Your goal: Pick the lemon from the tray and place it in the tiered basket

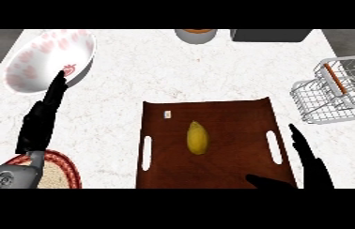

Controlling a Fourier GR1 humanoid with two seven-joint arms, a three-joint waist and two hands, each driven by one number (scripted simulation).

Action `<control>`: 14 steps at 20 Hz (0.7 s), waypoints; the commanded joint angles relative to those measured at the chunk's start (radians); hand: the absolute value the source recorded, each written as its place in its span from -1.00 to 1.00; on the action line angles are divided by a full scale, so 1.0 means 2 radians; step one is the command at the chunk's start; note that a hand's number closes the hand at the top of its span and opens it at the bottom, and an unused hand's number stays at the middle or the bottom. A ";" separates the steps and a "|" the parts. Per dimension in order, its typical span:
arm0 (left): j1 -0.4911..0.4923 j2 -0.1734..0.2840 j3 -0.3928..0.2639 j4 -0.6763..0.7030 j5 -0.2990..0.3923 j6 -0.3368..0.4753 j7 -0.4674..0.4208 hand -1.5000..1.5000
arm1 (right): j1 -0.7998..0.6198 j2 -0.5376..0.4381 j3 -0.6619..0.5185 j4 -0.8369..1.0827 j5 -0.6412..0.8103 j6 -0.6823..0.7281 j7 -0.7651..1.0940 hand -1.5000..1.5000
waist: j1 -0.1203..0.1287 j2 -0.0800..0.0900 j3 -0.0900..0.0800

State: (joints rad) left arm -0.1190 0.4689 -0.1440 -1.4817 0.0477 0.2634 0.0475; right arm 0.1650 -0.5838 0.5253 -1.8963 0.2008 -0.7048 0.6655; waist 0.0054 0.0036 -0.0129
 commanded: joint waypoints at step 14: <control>-0.035 -0.014 0.000 0.035 -0.012 -0.009 -0.007 0.00 | -0.261 0.075 0.019 0.043 0.040 0.181 0.410 -1.00 | 0.014 0.002 0.003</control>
State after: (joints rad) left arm -0.1766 0.4491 -0.1428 -1.4358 0.0354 0.2441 0.0555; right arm -0.2471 -0.5164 0.5574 -1.8929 0.2875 -0.4054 1.2293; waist 0.0266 0.0036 -0.0069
